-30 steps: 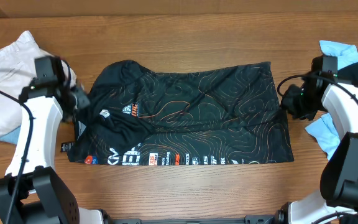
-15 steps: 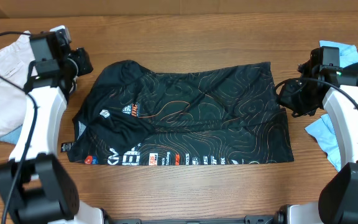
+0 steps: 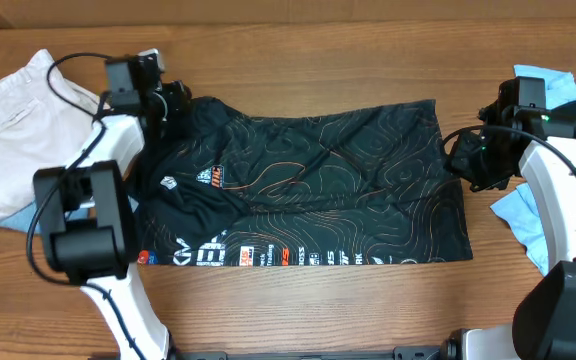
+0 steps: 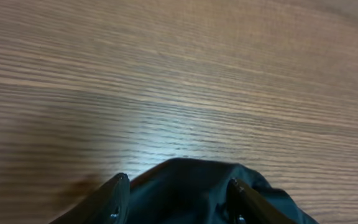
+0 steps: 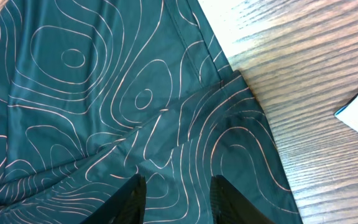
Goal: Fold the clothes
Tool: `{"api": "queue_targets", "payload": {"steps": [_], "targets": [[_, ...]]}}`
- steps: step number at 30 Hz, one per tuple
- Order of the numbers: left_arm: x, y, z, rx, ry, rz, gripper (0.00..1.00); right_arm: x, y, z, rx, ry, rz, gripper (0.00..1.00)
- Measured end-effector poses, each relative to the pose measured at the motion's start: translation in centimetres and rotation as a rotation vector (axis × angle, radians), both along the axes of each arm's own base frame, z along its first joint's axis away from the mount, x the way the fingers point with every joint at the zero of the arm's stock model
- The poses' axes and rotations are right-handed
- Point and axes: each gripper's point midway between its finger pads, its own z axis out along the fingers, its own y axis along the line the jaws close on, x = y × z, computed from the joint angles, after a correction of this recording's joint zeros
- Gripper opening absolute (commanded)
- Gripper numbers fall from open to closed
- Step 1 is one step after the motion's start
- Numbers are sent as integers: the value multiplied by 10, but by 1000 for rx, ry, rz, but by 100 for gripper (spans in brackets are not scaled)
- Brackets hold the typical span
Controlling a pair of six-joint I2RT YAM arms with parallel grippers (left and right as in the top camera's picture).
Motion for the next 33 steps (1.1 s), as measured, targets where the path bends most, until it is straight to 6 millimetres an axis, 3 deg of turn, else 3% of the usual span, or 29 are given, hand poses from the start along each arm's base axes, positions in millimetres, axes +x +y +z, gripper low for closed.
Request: {"api": "queue_targets", "payload": {"steps": [8, 14, 25, 33], "targets": [[0, 5, -8, 33, 79, 18, 54, 0, 0, 0, 0, 0, 0, 37], [-13, 14, -20, 94, 151, 29, 55, -1, 0, 0, 0, 5, 2, 37], [-12, 24, -21, 189, 139, 6, 55, -6, 1, -1, 3, 23, 2, 37], [-15, 25, -32, 210, 161, -18, 46, -6, 1, -1, 3, 23, 2, 37]]}}
